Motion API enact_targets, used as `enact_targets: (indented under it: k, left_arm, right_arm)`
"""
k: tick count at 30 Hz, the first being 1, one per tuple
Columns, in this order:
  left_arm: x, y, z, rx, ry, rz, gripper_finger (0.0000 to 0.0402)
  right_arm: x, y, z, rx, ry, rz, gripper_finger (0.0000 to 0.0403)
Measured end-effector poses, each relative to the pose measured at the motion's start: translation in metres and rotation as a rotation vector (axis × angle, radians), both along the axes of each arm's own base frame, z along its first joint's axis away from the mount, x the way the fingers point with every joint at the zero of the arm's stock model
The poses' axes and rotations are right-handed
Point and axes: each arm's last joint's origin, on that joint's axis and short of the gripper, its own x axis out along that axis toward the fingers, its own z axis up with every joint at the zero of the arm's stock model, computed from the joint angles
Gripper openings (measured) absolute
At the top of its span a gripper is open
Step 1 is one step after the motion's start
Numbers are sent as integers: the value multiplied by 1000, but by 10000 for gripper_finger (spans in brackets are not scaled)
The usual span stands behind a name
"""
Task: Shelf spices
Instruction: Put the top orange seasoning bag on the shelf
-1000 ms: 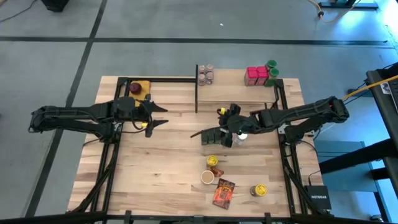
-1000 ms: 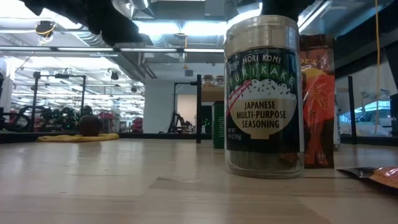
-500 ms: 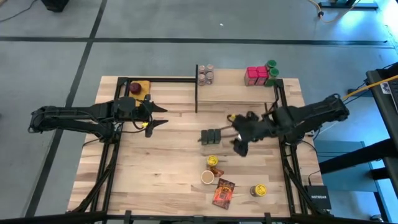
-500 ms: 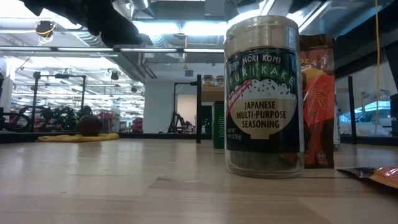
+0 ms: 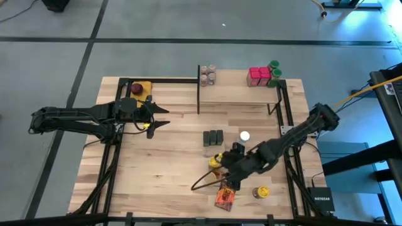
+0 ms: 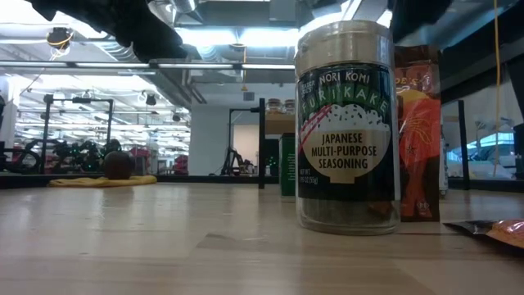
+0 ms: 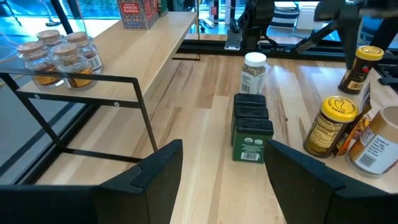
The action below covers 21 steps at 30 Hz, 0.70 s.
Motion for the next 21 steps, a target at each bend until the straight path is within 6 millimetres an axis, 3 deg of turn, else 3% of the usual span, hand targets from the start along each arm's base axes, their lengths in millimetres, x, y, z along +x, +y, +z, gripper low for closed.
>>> enact_targets:
  k: [9,15,21]
  left_arm:
    - [0,0,0,0,2,0,219]
    - [0,0,0,0,1,0,219]
    - [0,0,0,-13,-1,5,219]
  right_arm:
    - [13,6,-41,-106,138,10,224]
    - [18,9,-42,-91,101,34,181]
    - [19,8,-43,-112,92,37,105]
